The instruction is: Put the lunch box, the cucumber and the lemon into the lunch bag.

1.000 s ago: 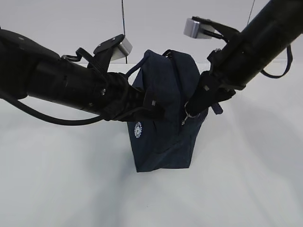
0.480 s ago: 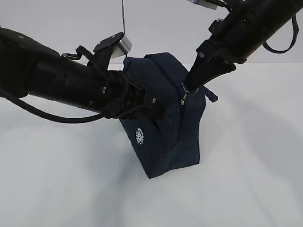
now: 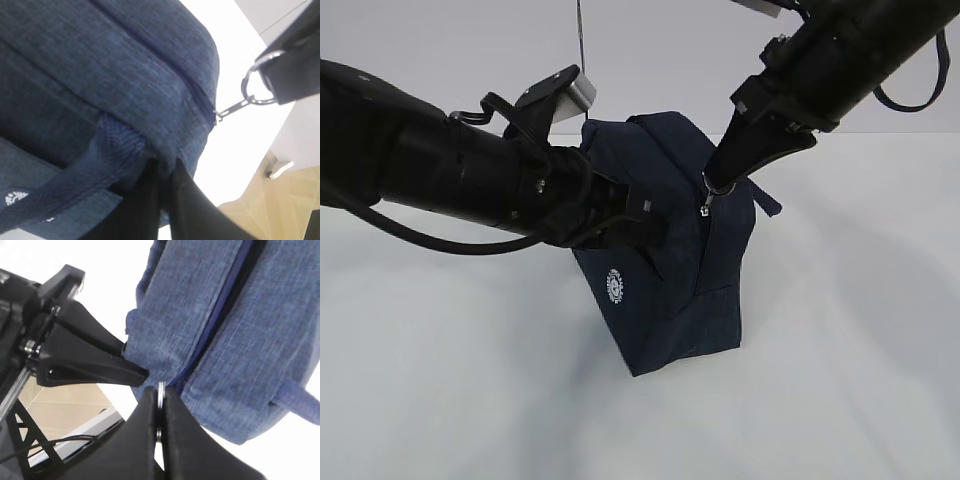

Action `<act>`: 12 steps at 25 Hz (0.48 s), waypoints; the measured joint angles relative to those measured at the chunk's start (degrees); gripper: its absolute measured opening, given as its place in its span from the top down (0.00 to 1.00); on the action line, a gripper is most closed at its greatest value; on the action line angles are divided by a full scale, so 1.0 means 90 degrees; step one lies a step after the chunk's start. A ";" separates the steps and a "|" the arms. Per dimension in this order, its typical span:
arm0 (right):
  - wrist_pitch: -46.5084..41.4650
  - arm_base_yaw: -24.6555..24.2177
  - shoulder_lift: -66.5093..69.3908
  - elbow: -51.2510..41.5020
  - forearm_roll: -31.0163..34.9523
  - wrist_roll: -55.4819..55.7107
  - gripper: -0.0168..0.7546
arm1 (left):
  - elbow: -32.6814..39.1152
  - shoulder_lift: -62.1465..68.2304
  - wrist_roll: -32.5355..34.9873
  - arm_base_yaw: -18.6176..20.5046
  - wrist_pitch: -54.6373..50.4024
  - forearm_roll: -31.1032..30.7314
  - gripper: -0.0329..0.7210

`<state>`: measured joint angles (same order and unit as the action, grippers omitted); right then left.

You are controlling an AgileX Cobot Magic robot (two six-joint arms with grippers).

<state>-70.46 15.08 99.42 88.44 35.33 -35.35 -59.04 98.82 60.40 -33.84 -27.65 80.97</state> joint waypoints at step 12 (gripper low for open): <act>0.0464 0.0000 0.0011 0.0000 0.0214 0.0175 0.98 | 0.0230 -0.0025 0.0000 0.0000 0.0220 0.0249 0.96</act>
<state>-66.28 15.08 99.52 88.44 37.26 -33.78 -56.97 98.59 60.40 -33.84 -25.67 83.21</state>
